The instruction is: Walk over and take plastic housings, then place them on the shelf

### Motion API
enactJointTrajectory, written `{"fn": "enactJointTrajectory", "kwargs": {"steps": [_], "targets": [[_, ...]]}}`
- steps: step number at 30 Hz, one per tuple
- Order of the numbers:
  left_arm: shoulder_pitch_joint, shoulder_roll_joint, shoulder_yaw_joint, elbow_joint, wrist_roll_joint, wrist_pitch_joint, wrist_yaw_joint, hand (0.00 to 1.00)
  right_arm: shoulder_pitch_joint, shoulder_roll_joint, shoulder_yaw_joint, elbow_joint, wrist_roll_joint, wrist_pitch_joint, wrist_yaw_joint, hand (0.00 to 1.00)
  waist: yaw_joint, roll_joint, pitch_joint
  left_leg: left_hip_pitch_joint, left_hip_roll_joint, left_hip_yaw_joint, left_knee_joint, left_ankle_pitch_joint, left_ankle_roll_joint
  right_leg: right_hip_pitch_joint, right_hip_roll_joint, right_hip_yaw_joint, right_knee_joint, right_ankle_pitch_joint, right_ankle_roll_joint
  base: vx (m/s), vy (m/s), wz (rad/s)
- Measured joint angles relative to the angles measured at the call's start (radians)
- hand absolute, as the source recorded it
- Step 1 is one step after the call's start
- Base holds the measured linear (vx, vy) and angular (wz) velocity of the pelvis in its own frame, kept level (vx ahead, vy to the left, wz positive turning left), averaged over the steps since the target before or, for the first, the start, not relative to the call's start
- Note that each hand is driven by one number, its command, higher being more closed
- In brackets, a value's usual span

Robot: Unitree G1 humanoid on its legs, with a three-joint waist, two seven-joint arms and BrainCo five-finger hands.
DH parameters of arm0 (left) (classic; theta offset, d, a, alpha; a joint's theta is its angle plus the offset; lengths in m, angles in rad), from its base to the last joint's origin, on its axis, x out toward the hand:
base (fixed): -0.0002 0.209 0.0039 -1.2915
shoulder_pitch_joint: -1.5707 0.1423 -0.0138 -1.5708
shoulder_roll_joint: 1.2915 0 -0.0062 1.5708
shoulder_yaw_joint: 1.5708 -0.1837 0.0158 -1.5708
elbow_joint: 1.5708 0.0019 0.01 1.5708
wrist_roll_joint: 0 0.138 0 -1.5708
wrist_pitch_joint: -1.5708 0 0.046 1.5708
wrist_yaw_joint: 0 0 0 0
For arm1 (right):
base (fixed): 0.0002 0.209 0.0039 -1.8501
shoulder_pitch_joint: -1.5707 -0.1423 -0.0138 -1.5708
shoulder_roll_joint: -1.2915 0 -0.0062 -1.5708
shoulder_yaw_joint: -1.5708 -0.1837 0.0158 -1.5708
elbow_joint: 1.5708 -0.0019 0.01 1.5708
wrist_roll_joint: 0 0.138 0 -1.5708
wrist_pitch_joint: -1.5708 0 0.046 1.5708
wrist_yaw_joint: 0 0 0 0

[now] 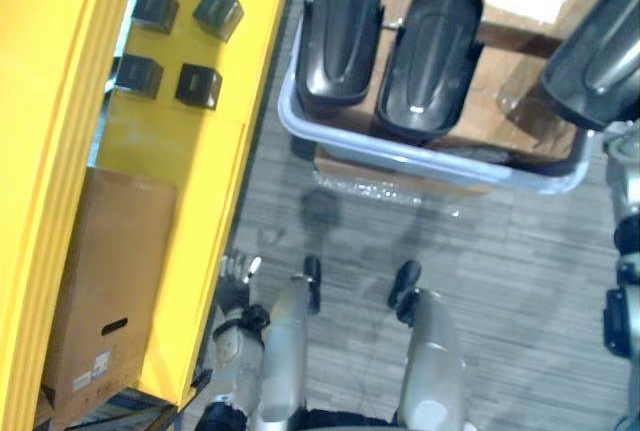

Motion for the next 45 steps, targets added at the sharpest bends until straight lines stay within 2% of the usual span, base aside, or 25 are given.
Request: {"fn": "enactJointTrajectory", "kwargs": {"steps": [1, 2, 5, 8, 11, 13, 14, 17, 19, 23, 27, 30, 33, 37, 40, 45], "targets": [[0.005, 0.015, 0.0, -0.064, 0.035, 0.001, 0.01, 0.0, 0.023, 0.015, -0.016, -0.013, -0.022, -0.011, -0.005, 1.0, -0.001, -0.011, -0.006, 0.02, 0.001, -0.003, -0.016, 0.005, -0.003, 0.021, 0.003, -0.005, -0.014, 0.001, 0.0, 0.05, -0.032, 0.05], [0.005, 0.024, -0.002, -0.093, 0.042, 0.002, 0.014, 0.0, 0.027, 0.019, -0.02, -0.013, -0.031, -0.013, -0.005, 1.0, -0.002, -0.014, -0.007, 0.03, 0.002, -0.006, -0.022, 0.007, -0.004, 0.033, 0.006, -0.007, -0.022, 0.002, 0.0, 0.05, -0.022, 0.06], [0.006, 0.059, -0.004, -0.232, 0.163, 0.01, 0.035, 0.0, 0.047, 0.038, -0.046, -0.014, -0.076, -0.035, -0.006, 1.0, -0.012, -0.019, -0.011, 0.071, 0.003, -0.018, -0.055, 0.016, -0.01, 0.087, 0.018, -0.027, -0.064, 0.013, 0.001, 0.06, -0.016, 0.1], [0.002, 0.118, -0.004, -0.353, 0.26, 0.043, 0.029, 0.0, 0.054, 0.042, -0.045, -0.015, -0.112, -0.039, -0.006, 1.0, -0.021, -0.021, -0.012, 0.115, 0.004, -0.026, -0.094, 0.03, -0.014, 0.142, 0.032, -0.038, -0.113, 0.033, 0.003, 0.07, -0.013, 0.06], [-0.031, 0.183, -0.006, -0.422, 0.335, 0.094, -0.013, 0.0, 0.051, 0.042, -0.042, -0.016, -0.153, -0.066, -0.003, 1.0, -0.028, -0.022, -0.012, 0.15, 0.005, -0.025, -0.127, 0.041, -0.014, 0.183, 0.048, -0.039, -0.169, 0.058, 0.005, 0.06, 0.018, -0.04], [-0.09, 0.231, -0.01, -0.444, 0.362, 0.151, -0.063, 0.0, 0.049, 0.042, -0.03, -0.039, -0.19, -0.078, 0.014, 1.0, -0.036, -0.022, -0.013, 0.169, 0.011, -0.023, -0.134, 0.041, -0.014, 0.215, 0.061, -0.039, -0.206, 0.075, 0.006, 0.02, 0.024, -0.06], [-0.107, 0.246, -0.013, -0.445, 0.377, 0.165, -0.07, 0.0, 0.047, 0.042, -0.021, -0.052, -0.192, -0.081, 0.019, 1.0, -0.039, -0.023, -0.014, 0.174, 0.011, -0.022, -0.137, 0.041, -0.014, 0.218, 0.062, -0.038, -0.212, 0.079, 0.006, 0.01, 0.037, -0.1], [-0.22, 0.314, -0.046, -0.449, 0.388, 0.268, -0.116, 0.0, 0.043, 0.042, 0.033, -0.1, -0.233, -0.127, 0.055, 1.0, -0.053, -0.027, -0.016, 0.195, 0.018, -0.006, -0.147, 0.043, -0.012, 0.248, 0.084, -0.029, -0.264, 0.11, 0.007, 0.0, 0.018, -0.16], [-0.299, 0.338, -0.07, -0.443, 0.386, 0.341, -0.144, 0.0, 0.043, 0.062, 0.063, -0.128, -0.262, -0.167, 0.08, 1.0, -0.054, -0.04, -0.029, 0.202, 0.025, 0.016, -0.152, 0.043, -0.011, 0.252, 0.095, -0.007, -0.296, 0.131, 0.005, -0.02, 0.034, -0.3], [-0.464, 0.334, -0.135, -0.265, 0.355, 0.461, -0.172, 0.0, 0.043, 0.124, 0.122, -0.136, -0.31, -0.232, 0.103, 1.0, -0.068, -0.067, -0.055, 0.231, 0.034, 0.035, -0.162, 0.044, -0.012, 0.286, 0.113, 0.01, -0.348, 0.164, 0.002, -0.02, 0.023, -0.19], [-0.547, 0.332, -0.158, -0.108, 0.278, 0.529, -0.155, 0.0, 0.039, 0.154, 0.158, -0.175, -0.354, -0.286, 0.107, 1.0, -0.069, -0.085, -0.065, 0.238, 0.037, 0.065, -0.168, 0.046, -0.012, 0.285, 0.123, 0.04, -0.376, 0.188, 0.0, -0.04, 0.026, -0.21], [-0.585, 0.322, -0.16, -0.014, 0.222, 0.537, -0.124, 0.0, 0.019, 0.157, 0.183, -0.178, -0.385, -0.32, 0.106, 1.0, -0.07, -0.086, -0.066, 0.239, 0.041, 0.079, -0.164, 0.047, -0.011, 0.285, 0.129, 0.052, -0.393, 0.206, -0.002, -0.05, 0.032, -0.15], [-0.617, 0.307, -0.159, 0.027, 0.119, 0.552, -0.118, 0.0, 0.01, 0.164, 0.19, -0.177, -0.394, -0.326, 0.105, 1.0, -0.07, -0.086, -0.066, 0.239, 0.041, 0.081, -0.162, 0.048, -0.01, 0.286, 0.13, 0.055, -0.395, 0.211, -0.002, -0.04, 0.031, -0.04], [-0.649, 0.269, -0.158, 0.094, -0.016, 0.555, -0.078, 0.0, 0.0, 0.193, 0.219, -0.174, -0.425, -0.364, 0.104, 1.0, -0.068, -0.086, -0.066, 0.239, 0.045, 0.084, -0.156, 0.048, -0.01, 0.3, 0.136, 0.059, -0.423, 0.23, -0.003, -0.04, 0.03, -0.03], [-0.661, 0.249, -0.159, 0.138, -0.065, 0.553, -0.071, 0.0, 0.0, 0.219, 0.246, -0.168, -0.444, -0.382, 0.104, 1.0, -0.061, -0.088, -0.064, 0.239, 0.049, 0.083, -0.154, 0.048, -0.01, 0.304, 0.141, 0.059, -0.428, 0.232, -0.004, -0.04, 0.022, -0.01], [-0.661, 0.237, -0.16, 0.15, -0.101, 0.545, -0.082, 0.0, 0.0, 0.259, 0.286, -0.153, -0.455, -0.383, 0.106, 1.0, -0.052, -0.093, -0.062, 0.238, 0.051, 0.082, -0.152, 0.048, -0.01, 0.311, 0.144, 0.057, -0.438, 0.234, -0.006, -0.03, 0.012, 0.0]]}}
